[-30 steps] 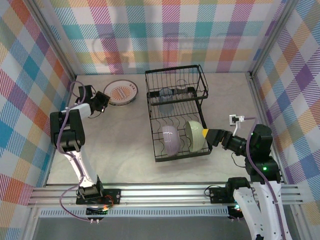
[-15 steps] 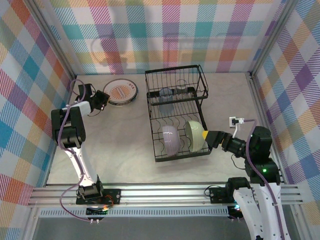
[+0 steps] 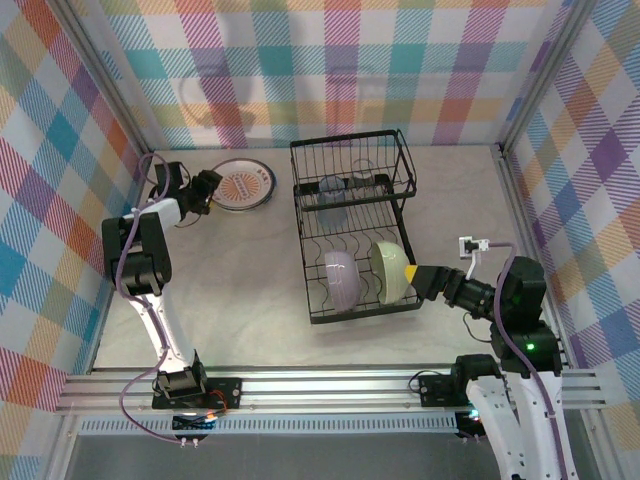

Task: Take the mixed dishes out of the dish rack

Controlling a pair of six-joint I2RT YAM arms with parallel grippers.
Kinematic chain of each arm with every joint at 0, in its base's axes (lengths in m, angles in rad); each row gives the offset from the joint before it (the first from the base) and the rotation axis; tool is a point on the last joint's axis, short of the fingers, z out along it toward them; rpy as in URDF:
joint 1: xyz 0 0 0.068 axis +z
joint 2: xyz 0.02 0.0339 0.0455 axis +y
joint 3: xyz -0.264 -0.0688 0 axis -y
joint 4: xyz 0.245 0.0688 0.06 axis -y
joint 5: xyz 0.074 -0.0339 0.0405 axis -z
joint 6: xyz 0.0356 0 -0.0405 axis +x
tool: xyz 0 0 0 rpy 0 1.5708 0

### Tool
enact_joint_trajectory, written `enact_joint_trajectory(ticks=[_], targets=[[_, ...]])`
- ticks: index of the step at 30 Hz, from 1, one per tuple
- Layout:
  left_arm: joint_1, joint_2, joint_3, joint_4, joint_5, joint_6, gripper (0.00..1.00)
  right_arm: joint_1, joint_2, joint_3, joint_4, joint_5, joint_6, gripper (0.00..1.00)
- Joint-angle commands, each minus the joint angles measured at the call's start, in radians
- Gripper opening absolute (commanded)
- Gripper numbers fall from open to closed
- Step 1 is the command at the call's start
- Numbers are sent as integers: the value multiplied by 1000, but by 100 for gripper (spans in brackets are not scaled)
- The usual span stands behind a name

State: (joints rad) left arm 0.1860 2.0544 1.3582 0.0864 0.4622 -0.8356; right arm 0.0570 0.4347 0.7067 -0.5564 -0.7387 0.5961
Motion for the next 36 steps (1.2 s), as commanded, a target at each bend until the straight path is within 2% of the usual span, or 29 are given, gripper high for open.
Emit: enact_joint_trajectory(ticks=[1, 2, 4, 9, 12, 16, 21, 28, 31, 36], targets=[[13, -37, 50, -83, -23, 44, 85, -3, -11, -8, -14, -12, 9, 99], [13, -42, 65, -107, -28, 58, 93, -2, -11, -6, -17, -8, 10, 99], [13, -51, 98, -166, -42, 86, 100, -3, -11, -7, -19, -1, 10, 99], [12, -108, 183, -371, -155, 139, 100, -3, -3, -4, -32, 36, 8, 99], [1, -199, 192, -519, -243, 159, 100, -2, 10, -3, -44, 78, 5, 99], [-52, -423, 53, -574, -356, 168, 100, -2, 52, -14, -66, 179, 5, 99], [-165, -726, -204, -536, -376, 137, 98, -2, 117, -44, -39, 279, 22, 99], [-444, -966, -441, -593, -414, 133, 80, -3, 166, -96, 16, 385, 45, 99], [-552, -1026, -523, -612, -433, 115, 61, -3, 198, -119, 39, 425, 50, 99], [-701, -1031, -616, -584, -435, 65, 44, -4, 282, -155, 98, 446, 70, 99]])
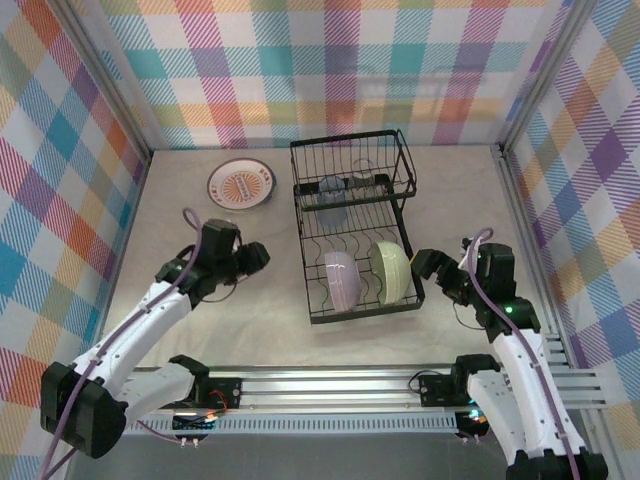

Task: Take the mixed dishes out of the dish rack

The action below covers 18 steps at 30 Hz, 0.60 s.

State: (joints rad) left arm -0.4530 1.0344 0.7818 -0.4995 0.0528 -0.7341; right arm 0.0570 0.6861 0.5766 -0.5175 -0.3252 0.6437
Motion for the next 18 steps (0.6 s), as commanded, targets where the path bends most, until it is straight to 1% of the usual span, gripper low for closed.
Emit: enact_joint_trajectory(ticks=[1, 3, 4, 8, 11, 14, 18], targets=[[-86, -4, -63, 23, -26, -55, 39, -4, 40, -36, 80, 27, 30, 99], [-133, 20, -107, 74, -27, -89, 32, -4, 57, -54, 108, 26, 52, 99], [-149, 31, -120, 99, -23, -98, 30, -5, 63, -60, 116, 26, 57, 99], [-202, 100, -167, 198, -14, -131, 17, -4, 86, -90, 154, 27, 69, 99], [-240, 170, -179, 280, -4, -151, 11, -4, 116, -112, 198, -3, 80, 100], [-269, 234, -180, 335, -4, -173, 10, -4, 164, -121, 236, -43, 80, 99], [-276, 299, -182, 404, 9, -202, 10, -3, 237, -120, 287, -98, 82, 99]])
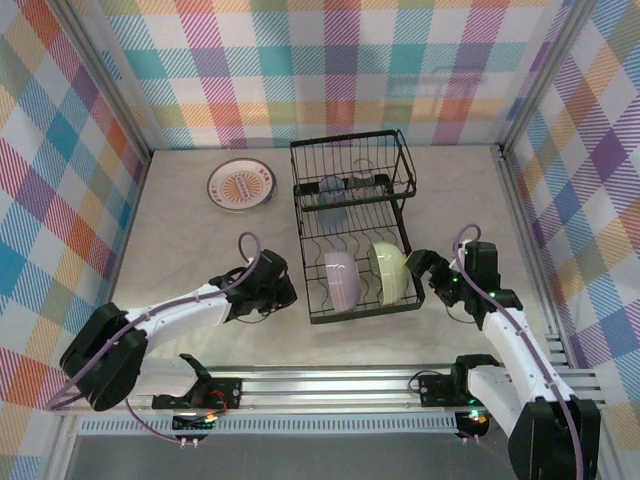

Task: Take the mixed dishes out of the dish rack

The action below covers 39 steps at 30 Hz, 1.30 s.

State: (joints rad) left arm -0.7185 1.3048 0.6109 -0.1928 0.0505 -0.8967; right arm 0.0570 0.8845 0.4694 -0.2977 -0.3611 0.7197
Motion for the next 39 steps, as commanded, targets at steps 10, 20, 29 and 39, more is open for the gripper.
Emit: enact_joint_trajectory(ticks=[10, 20, 29, 39], targets=[[-12, 212, 23, 247, 74, -100, 10, -3, 30, -37, 81, -58, 44, 99], [-12, 266, 42, 283, 82, -107, 10, -19, -32, -31, 36, -8, 57, 99], [-12, 310, 58, 318, 97, -120, 9, -105, -47, -52, 113, -158, 152, 99], [-12, 326, 71, 325, 101, -122, 9, -186, -62, -104, 164, -231, 198, 100]])
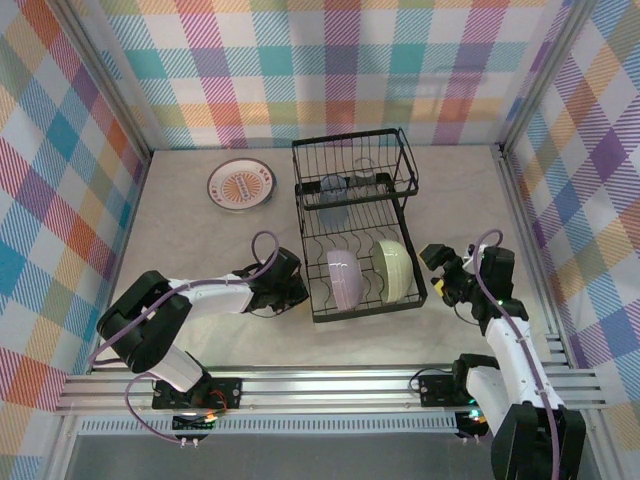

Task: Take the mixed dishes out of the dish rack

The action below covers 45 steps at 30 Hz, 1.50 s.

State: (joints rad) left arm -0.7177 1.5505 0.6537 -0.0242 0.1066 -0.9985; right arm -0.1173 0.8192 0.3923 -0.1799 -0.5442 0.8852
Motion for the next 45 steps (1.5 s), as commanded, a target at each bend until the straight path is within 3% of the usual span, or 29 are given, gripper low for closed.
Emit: enact_joint_trajectory(ticks=[1, 10, 19, 32, 45], targets=[[-13, 82, 30, 158, 45, -20, 9, -15, 9, -35, 54, -48, 38, 98], [-12, 105, 59, 164, 50, -28, 9, -35, 25, -74, 60, -27, 51, 61], [7, 132, 81, 171, 53, -29, 9, -45, 71, -102, 103, -21, 60, 35], [76, 196, 161, 150, 97, 12, 9, -33, 53, -151, 181, -44, 110, 29], [159, 268, 308, 60, 123, 90, 9, 170, 141, -153, 313, 94, 196, 27]])
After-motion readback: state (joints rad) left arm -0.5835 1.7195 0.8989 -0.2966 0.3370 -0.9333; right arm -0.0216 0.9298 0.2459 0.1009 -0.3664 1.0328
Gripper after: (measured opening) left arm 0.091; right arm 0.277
